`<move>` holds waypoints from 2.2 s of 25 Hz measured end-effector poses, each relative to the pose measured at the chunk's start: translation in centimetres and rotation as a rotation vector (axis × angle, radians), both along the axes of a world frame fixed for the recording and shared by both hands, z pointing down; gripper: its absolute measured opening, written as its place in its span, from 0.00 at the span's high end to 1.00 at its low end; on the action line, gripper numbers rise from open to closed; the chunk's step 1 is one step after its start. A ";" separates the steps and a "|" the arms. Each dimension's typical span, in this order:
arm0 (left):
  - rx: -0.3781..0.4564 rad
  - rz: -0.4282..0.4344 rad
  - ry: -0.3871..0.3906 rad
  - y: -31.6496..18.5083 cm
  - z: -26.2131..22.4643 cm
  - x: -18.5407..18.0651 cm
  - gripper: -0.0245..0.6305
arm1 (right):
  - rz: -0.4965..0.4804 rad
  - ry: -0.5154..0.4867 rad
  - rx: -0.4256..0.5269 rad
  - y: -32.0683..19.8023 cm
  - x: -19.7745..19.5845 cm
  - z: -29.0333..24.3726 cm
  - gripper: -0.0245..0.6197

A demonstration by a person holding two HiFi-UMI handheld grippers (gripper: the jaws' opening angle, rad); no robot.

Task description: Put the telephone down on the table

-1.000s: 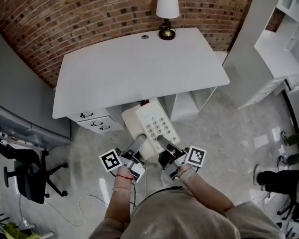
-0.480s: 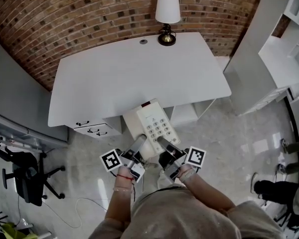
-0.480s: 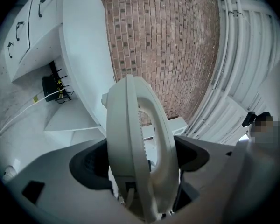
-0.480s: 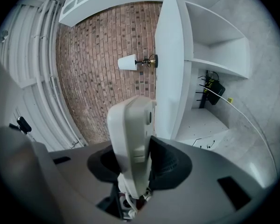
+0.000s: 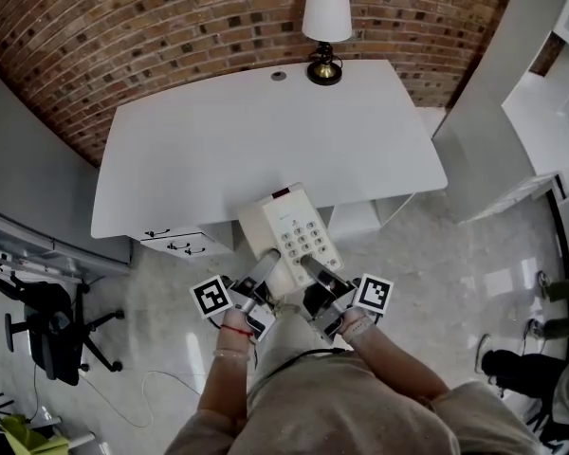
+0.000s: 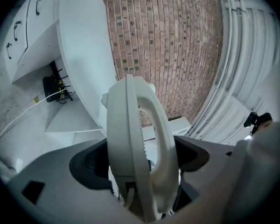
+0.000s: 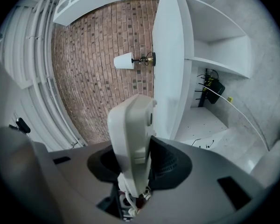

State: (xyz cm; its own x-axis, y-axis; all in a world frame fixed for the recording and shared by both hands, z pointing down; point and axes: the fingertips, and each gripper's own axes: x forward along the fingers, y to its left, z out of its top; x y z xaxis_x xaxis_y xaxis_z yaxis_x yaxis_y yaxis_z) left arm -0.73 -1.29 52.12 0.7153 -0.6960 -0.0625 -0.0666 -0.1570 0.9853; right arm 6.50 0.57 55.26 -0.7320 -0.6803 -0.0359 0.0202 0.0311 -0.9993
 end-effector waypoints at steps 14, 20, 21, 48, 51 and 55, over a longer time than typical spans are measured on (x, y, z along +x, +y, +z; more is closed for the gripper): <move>-0.076 0.025 0.010 -4.4 2.9 -0.4 0.35 | -0.010 0.036 -0.075 -4.0 -0.4 2.7 0.73; -0.102 0.041 0.007 -8.4 3.3 -0.5 0.35 | -0.005 0.050 -0.098 -7.7 -0.5 3.2 0.73; -0.100 0.043 0.006 -9.0 3.3 -0.6 0.35 | -0.004 0.046 -0.101 -8.4 -0.7 3.1 0.73; -0.110 0.045 0.016 -22.7 3.9 -5.5 0.35 | -0.009 0.058 -0.111 -21.9 -5.6 3.5 0.73; -0.116 0.041 0.016 -23.8 4.0 -6.1 0.35 | -0.011 0.068 -0.114 -23.0 -6.1 3.8 0.73; -0.120 0.036 0.015 -25.1 4.2 -6.8 0.35 | -0.015 0.068 -0.117 -24.3 -6.8 3.8 0.73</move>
